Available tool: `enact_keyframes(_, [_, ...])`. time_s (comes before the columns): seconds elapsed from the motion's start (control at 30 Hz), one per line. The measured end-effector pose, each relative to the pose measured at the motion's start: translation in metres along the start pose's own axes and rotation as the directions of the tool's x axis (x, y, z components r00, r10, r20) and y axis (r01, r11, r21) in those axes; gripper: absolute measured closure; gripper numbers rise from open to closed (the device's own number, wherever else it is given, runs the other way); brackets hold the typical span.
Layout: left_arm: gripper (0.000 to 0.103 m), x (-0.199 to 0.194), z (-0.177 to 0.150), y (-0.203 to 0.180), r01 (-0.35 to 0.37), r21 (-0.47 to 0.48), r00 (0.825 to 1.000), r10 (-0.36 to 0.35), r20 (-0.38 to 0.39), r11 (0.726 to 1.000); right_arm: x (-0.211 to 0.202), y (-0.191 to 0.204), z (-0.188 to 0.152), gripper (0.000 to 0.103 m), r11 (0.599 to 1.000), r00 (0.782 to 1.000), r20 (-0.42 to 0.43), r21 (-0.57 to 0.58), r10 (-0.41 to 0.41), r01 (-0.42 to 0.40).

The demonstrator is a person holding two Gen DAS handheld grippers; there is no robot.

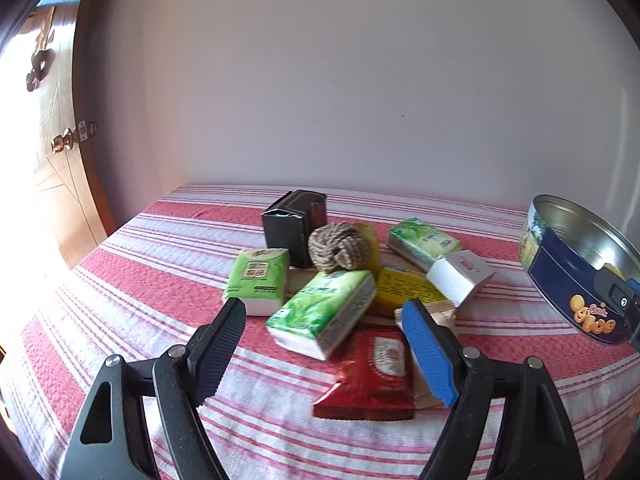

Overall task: Organize objects
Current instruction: 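Move both tools back toward the pile of snacks, then grasp the red wrapped pastry with the left tool while the right tool grasps the beige pastry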

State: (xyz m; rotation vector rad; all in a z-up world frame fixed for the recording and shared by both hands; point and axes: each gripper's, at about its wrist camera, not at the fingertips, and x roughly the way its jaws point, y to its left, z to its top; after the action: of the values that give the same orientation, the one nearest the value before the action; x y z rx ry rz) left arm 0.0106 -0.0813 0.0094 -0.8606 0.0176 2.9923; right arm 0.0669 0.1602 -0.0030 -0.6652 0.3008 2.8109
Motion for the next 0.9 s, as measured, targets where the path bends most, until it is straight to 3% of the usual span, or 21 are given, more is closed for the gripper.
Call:
enact_keyframes(0.13, [0.021,0.004,-0.002,0.026,-0.037,-0.060,0.999,0.035,-0.031,0.998,0.014,0.031,-0.006,0.016,0.996,0.993,-0.088,-0.027,0.077,-0.080])
enact_keyframes(0.27, [0.021,0.009,-0.003,0.047,-0.046,-0.114,0.997,0.039,-0.066,0.992,0.026,0.067,-0.016,0.016,0.982,0.971,-0.177,-0.071,0.160,-0.175])
enact_keyframes(0.47, [0.021,0.006,-0.006,0.062,-0.056,-0.090,0.996,0.049,-0.081,0.994,0.043,0.117,-0.026,0.022,0.959,0.937,-0.293,-0.151,0.189,-0.241])
enact_keyframes(0.67, [0.021,0.003,-0.010,0.061,-0.034,-0.028,0.994,0.031,-0.100,0.999,0.076,0.142,-0.039,0.038,0.947,0.884,-0.438,-0.181,0.165,-0.266])
enact_keyframes(0.7, [0.021,0.002,-0.011,0.058,-0.024,-0.017,0.994,0.022,-0.104,1.000,0.078,0.144,-0.039,0.038,0.946,0.882,-0.443,-0.188,0.158,-0.264])
enact_keyframes(0.8, [0.021,0.002,-0.014,0.049,0.007,0.010,0.993,-0.005,-0.120,1.000,0.074,0.145,-0.039,0.060,0.937,0.878,-0.438,-0.185,0.192,-0.297])
enact_keyframes(0.9, [0.021,0.005,-0.015,0.038,0.071,0.013,0.986,-0.068,-0.153,0.997,0.067,0.135,-0.036,0.066,0.936,0.884,-0.407,-0.154,0.231,-0.315])
